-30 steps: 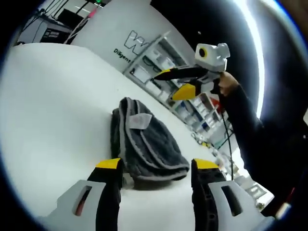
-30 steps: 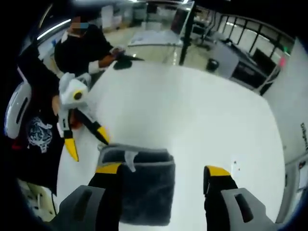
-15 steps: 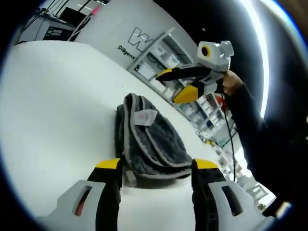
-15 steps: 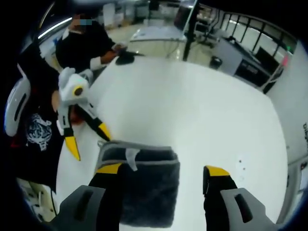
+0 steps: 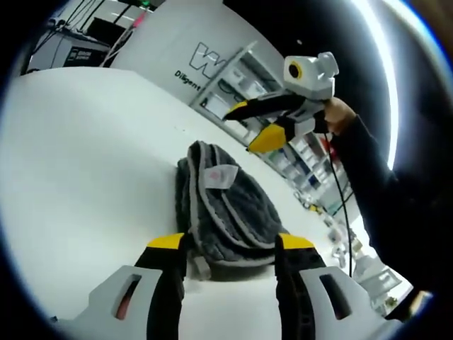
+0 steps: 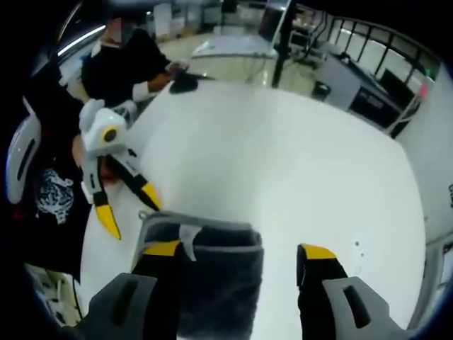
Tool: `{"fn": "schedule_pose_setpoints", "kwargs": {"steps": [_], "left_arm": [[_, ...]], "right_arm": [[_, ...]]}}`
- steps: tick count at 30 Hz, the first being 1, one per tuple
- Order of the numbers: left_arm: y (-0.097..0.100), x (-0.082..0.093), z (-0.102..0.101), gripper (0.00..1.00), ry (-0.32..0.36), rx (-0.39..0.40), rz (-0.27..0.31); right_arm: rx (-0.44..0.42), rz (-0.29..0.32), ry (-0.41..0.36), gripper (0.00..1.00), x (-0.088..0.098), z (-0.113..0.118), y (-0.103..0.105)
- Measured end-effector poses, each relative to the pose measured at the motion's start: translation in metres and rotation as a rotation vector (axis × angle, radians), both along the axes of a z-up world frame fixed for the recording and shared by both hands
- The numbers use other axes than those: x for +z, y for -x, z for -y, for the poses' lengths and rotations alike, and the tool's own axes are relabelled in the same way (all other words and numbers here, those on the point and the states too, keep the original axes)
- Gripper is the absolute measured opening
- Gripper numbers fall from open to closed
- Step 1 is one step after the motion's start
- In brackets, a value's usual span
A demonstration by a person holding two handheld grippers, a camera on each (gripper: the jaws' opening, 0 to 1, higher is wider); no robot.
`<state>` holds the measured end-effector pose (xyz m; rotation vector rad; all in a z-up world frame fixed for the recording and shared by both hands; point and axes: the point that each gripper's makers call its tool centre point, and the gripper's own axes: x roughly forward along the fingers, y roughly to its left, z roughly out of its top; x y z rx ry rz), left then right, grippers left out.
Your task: Open the folded towel by lifting each exposed corner and separating the folded layers until the towel lies flat within the target outline without major curled edges
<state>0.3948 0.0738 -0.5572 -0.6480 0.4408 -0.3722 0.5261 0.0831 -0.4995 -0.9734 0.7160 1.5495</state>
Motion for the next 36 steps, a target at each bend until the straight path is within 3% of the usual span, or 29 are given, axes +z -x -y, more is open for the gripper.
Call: {"fn": "schedule_pose_setpoints", "kwargs": {"steps": [10,21,27,36], "left_arm": [[-0.001,-0.004,0.004,0.41,0.015,-0.018,-0.012],[-0.002,-0.011,0.001,0.29,-0.006,-0.014,-0.017],[-0.003,-0.009,0.0,0.24,0.002,-0.012,-0.013],[-0.002,-0.012,0.001,0.19,0.04,-0.011,-0.031]], "right_arm": [[-0.024,-0.027,-0.004,0.56,-0.015,-0.006,-0.001],[-0.055,-0.058,0.044,0.51,-0.04,-0.005,0.006],[-0.092,-0.063,0.049,0.35,-0.047,-0.007,0.004],[-0.089,-0.063,0.069,0.34,-0.054,-0.01,0.008]]}}
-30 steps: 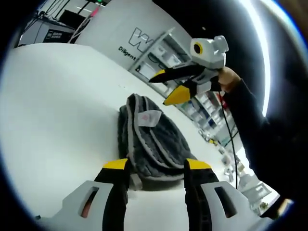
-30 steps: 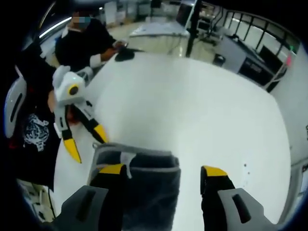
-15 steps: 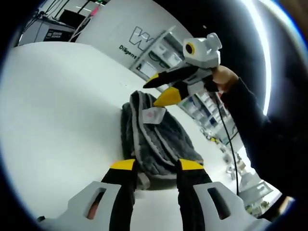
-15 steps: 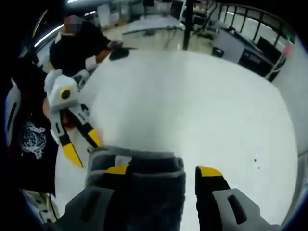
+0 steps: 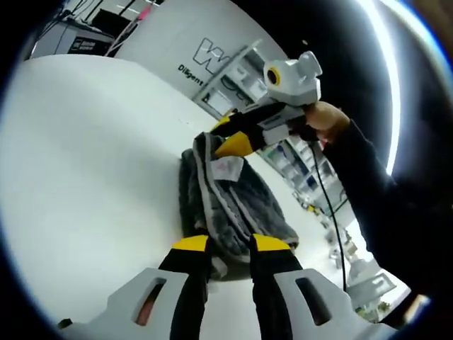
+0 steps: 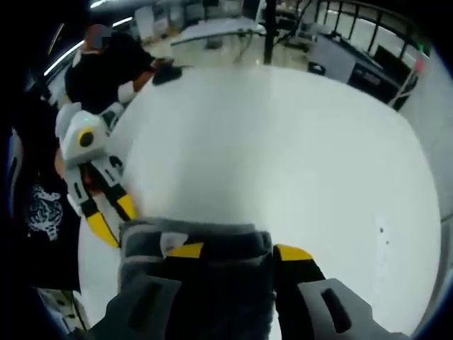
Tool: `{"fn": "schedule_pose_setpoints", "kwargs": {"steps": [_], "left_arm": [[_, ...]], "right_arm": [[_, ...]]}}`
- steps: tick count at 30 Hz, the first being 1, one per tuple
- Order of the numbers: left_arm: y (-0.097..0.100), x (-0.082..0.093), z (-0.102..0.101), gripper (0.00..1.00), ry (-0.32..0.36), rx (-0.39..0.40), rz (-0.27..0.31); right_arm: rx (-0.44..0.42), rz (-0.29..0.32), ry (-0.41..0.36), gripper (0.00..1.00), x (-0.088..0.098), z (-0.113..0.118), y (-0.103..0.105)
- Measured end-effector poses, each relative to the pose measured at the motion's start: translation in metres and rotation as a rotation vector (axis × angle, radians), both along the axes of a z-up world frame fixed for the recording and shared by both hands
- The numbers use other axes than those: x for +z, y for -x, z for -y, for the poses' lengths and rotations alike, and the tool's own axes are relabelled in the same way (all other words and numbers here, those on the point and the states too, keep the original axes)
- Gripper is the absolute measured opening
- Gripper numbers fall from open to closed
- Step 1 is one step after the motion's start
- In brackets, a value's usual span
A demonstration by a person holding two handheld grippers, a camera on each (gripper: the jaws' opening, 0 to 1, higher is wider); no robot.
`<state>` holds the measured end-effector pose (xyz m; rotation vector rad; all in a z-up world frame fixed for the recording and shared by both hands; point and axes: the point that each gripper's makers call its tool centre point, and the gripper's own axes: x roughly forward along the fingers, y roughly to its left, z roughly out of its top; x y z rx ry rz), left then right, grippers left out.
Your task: Open the folded towel by lifting each exposed corner and separating the folded layers until the towel lies flat within the target outline without major curled edges
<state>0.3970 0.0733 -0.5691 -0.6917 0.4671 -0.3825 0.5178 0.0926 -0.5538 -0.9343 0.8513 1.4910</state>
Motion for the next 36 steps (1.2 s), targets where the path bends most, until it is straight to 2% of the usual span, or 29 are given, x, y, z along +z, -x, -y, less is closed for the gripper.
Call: {"fn": "schedule_pose_setpoints", "kwargs": {"steps": [9,13,14,23,25,29,30,36], "left_arm": [[0.0003,-0.0007,-0.0011,0.14,0.023,0.002,-0.008],[0.0001,0.0029,0.0,0.31,0.052,0.01,-0.002],[-0.0003,0.0037,0.0,0.32,0.058,0.013,0.001],[-0.0042,-0.0013,-0.0021,0.19,0.038,0.024,-0.003],[-0.0047,-0.0016,-0.0033,0.11,0.022,0.024,0.006],[-0.0044,-0.0014,-0.0007,0.04,0.028,0.007,0.013],[-0.0043,-0.0013,0.0,0.04,0.034,0.006,0.012],[-0.0039,0.0014,0.0024,0.03,0.06,-0.003,0.015]], "right_arm": [[0.004,0.008,0.003,0.31,-0.0024,-0.0006,-0.0001],[0.021,0.019,0.006,0.31,-0.0027,-0.0001,-0.0005],[0.021,0.019,0.007,0.31,-0.0026,-0.0003,-0.0003],[0.023,0.025,0.008,0.26,-0.0038,-0.0014,0.0022],[0.024,0.029,0.005,0.22,-0.0038,-0.0015,0.002],[0.056,0.052,0.002,0.15,-0.002,-0.0008,0.0014],[0.087,0.064,0.003,0.12,-0.002,0.0,0.0023],[0.098,0.084,0.0,0.1,-0.001,0.0,0.0045]]}}
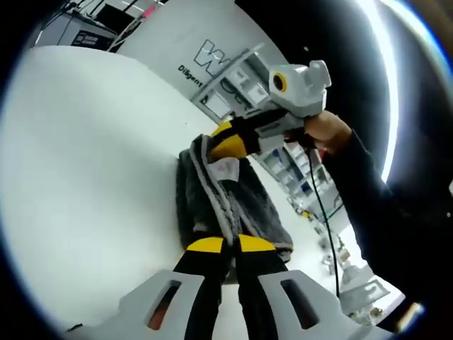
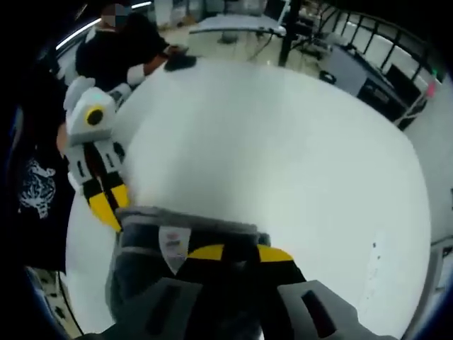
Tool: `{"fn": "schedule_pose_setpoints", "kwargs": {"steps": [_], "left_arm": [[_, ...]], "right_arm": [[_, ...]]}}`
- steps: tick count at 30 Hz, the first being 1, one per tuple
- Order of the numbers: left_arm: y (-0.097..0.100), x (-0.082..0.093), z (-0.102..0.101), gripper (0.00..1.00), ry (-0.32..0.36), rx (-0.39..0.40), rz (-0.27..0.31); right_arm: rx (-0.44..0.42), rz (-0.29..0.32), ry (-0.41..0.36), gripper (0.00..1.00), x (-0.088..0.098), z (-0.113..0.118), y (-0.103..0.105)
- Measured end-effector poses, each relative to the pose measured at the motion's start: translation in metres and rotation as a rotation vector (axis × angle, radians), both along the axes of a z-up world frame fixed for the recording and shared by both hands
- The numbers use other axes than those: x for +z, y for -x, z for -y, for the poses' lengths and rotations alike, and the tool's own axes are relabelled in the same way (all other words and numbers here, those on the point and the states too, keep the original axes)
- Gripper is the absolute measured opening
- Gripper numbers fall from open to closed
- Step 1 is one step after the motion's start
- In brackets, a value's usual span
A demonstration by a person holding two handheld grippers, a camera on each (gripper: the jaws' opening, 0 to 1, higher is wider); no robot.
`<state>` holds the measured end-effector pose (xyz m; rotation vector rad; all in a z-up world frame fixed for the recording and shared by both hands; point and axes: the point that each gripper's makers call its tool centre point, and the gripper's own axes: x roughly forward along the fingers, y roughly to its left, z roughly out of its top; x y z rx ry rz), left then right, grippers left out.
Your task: Open the folded towel by lifting each exposed corner and separating the folded layers until the towel lies flat within the target outline without major curled edges
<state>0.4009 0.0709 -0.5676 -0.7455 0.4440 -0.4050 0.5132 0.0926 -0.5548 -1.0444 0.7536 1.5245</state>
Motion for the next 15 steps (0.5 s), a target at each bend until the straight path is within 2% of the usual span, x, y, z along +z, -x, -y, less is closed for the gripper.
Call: {"fn": "schedule_pose_setpoints", "kwargs": {"steps": [12,15], "left_arm": [[0.0,0.0019,0.001,0.02,0.004,-0.005,0.009],[-0.001,0.0052,0.0003,0.02,0.029,0.002,0.022]], "right_arm": [[0.0,0.006,-0.012,0.06,0.0033,0.0007,-0.0019],[-0.003,0.011,-0.012,0.06,0.0027,-0.0001,-0.0033]]}}
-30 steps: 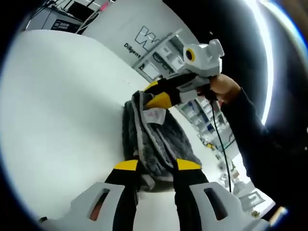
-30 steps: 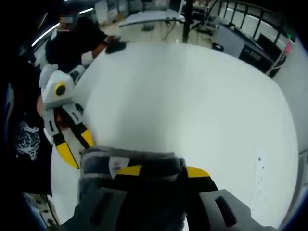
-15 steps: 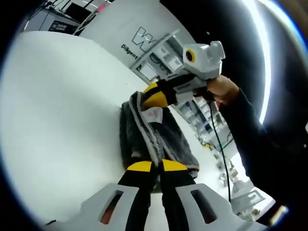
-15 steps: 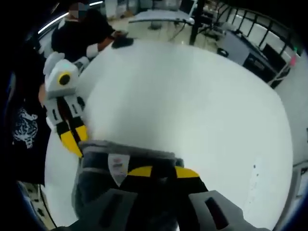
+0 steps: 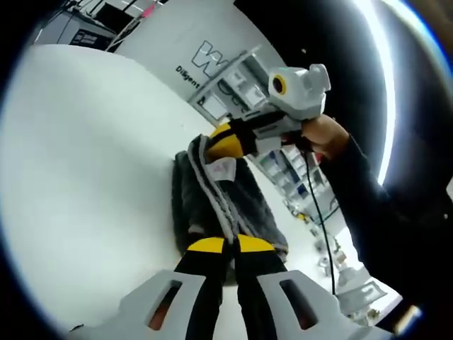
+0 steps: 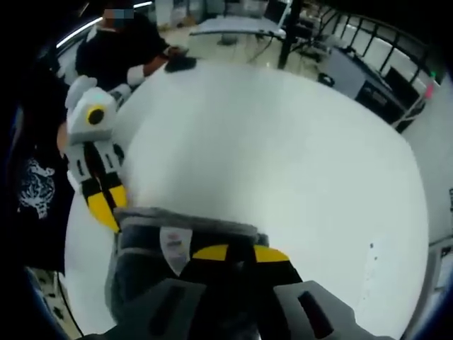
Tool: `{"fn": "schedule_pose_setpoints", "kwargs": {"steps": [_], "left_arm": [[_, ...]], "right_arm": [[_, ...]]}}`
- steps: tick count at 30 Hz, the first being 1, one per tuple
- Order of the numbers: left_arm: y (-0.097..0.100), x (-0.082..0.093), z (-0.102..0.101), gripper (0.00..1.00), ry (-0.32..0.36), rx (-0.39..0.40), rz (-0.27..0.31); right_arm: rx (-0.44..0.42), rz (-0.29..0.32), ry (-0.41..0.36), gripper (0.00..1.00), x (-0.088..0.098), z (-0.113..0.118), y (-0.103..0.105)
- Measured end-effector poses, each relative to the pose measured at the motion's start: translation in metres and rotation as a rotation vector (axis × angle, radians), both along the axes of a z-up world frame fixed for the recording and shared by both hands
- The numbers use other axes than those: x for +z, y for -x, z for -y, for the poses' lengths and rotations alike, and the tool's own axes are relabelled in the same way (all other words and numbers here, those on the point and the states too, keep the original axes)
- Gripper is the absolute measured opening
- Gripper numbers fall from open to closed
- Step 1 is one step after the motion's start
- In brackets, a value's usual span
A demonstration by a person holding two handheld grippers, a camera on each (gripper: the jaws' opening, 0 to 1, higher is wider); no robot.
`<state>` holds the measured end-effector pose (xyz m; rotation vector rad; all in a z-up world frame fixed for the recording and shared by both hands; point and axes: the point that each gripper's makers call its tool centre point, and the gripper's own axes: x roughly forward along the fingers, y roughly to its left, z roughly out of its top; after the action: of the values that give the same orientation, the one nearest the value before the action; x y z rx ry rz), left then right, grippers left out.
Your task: Open the folded towel by lifting each exposed corner and separating the folded layers until the towel lies flat within the target outline without major curled edges
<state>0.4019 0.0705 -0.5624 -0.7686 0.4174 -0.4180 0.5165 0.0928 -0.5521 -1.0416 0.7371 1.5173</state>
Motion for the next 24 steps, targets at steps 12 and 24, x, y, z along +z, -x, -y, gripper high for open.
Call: {"fn": "schedule_pose_setpoints", "kwargs": {"steps": [12,24], "left_arm": [[-0.0026,0.0066,-0.0043,0.01,0.029,0.012,0.019],[-0.0009,0.0075,-0.0094,0.01,0.027,0.016,0.022]], "right_arm": [[0.005,0.013,-0.011,0.05,-0.0002,-0.0046,-0.0038],[-0.017,0.009,-0.02,0.05,-0.0007,-0.0087,-0.0047]]}}
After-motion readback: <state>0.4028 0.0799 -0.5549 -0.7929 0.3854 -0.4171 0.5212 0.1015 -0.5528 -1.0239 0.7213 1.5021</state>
